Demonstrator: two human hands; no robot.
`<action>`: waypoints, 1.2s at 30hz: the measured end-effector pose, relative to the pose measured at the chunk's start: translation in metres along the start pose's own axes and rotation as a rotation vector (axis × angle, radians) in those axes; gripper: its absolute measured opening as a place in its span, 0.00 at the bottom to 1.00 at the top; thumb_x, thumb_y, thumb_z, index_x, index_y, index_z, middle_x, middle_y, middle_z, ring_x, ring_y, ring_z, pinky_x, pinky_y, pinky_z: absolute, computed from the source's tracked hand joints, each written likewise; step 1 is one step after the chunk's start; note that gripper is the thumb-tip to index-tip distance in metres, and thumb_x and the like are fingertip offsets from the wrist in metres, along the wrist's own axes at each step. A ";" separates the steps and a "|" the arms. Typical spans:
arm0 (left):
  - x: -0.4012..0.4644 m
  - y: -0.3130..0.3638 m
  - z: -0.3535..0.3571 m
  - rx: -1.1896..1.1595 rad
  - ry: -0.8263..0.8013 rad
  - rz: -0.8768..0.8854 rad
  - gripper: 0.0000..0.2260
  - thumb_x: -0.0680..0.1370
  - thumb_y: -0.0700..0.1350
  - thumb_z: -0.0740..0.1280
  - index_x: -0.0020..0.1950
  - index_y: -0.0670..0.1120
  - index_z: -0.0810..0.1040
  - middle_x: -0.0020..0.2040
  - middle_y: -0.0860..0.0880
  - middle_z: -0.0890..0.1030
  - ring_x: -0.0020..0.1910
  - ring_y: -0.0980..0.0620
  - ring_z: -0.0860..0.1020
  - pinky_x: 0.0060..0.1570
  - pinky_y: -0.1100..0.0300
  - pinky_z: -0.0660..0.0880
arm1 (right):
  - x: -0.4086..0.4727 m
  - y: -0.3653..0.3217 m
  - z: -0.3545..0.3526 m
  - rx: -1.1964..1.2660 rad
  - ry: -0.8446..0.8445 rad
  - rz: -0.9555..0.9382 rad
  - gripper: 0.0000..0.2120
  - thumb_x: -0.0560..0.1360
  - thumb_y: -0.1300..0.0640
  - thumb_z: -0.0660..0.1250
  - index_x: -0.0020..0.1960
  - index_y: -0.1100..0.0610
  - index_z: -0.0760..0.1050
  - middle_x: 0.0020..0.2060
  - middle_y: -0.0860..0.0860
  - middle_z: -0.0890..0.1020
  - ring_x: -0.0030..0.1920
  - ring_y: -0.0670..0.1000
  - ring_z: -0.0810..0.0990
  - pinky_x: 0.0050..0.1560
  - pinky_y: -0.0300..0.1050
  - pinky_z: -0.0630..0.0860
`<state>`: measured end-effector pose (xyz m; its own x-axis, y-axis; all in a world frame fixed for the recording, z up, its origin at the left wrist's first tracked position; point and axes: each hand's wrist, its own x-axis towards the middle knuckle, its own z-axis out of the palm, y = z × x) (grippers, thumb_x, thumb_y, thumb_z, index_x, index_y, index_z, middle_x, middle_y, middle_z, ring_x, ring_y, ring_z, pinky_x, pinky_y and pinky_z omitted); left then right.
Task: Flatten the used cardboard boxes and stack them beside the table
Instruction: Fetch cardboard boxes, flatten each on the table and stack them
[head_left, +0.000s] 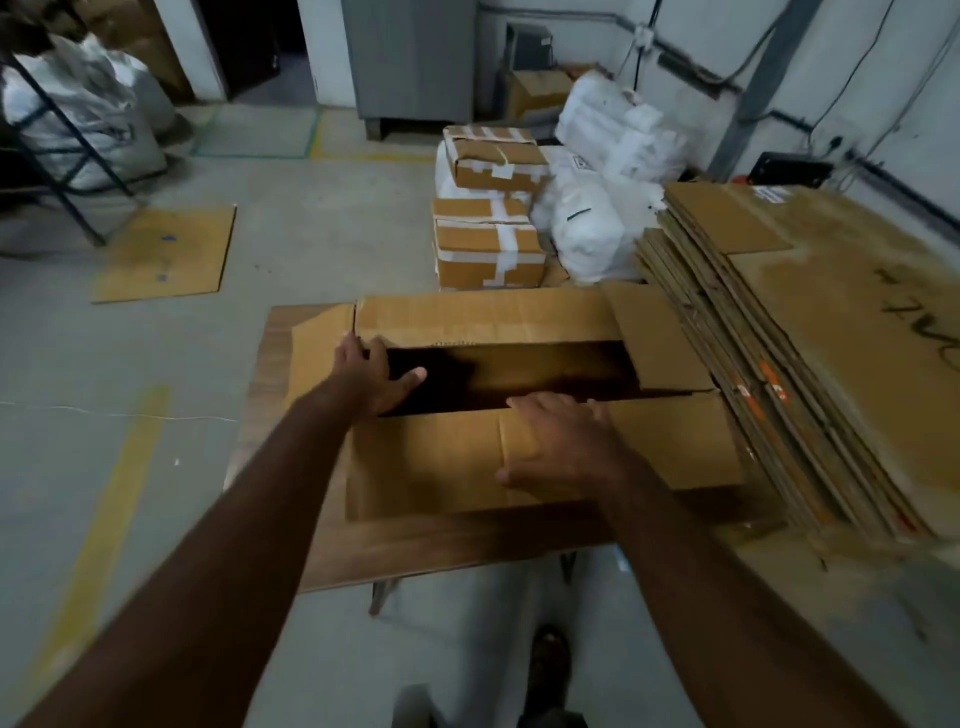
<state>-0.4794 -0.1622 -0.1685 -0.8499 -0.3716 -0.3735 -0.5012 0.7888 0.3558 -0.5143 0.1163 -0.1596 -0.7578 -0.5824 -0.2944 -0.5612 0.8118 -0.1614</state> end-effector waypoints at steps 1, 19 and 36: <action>-0.001 0.001 0.014 0.039 0.074 -0.034 0.43 0.79 0.71 0.55 0.83 0.48 0.45 0.83 0.41 0.41 0.82 0.38 0.43 0.74 0.28 0.53 | 0.002 -0.002 0.010 -0.055 0.037 0.014 0.47 0.70 0.27 0.68 0.81 0.44 0.55 0.79 0.48 0.62 0.79 0.54 0.59 0.77 0.66 0.51; -0.017 -0.005 0.064 0.147 0.434 -0.023 0.37 0.77 0.71 0.43 0.83 0.58 0.38 0.83 0.42 0.44 0.81 0.37 0.47 0.68 0.22 0.54 | 0.028 0.062 0.000 0.051 0.226 0.340 0.40 0.82 0.31 0.44 0.83 0.56 0.49 0.82 0.61 0.47 0.82 0.60 0.42 0.79 0.61 0.42; 0.002 0.008 0.054 0.074 0.280 -0.183 0.49 0.68 0.74 0.61 0.69 0.72 0.21 0.83 0.47 0.37 0.80 0.35 0.42 0.68 0.21 0.54 | 0.035 0.204 -0.001 0.076 0.364 0.391 0.41 0.82 0.34 0.53 0.83 0.57 0.44 0.83 0.59 0.48 0.82 0.60 0.45 0.80 0.64 0.46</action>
<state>-0.4767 -0.1300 -0.2122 -0.7635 -0.6223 -0.1725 -0.6454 0.7259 0.2378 -0.6560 0.2612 -0.2016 -0.9792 -0.2027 -0.0030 -0.1990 0.9639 -0.1767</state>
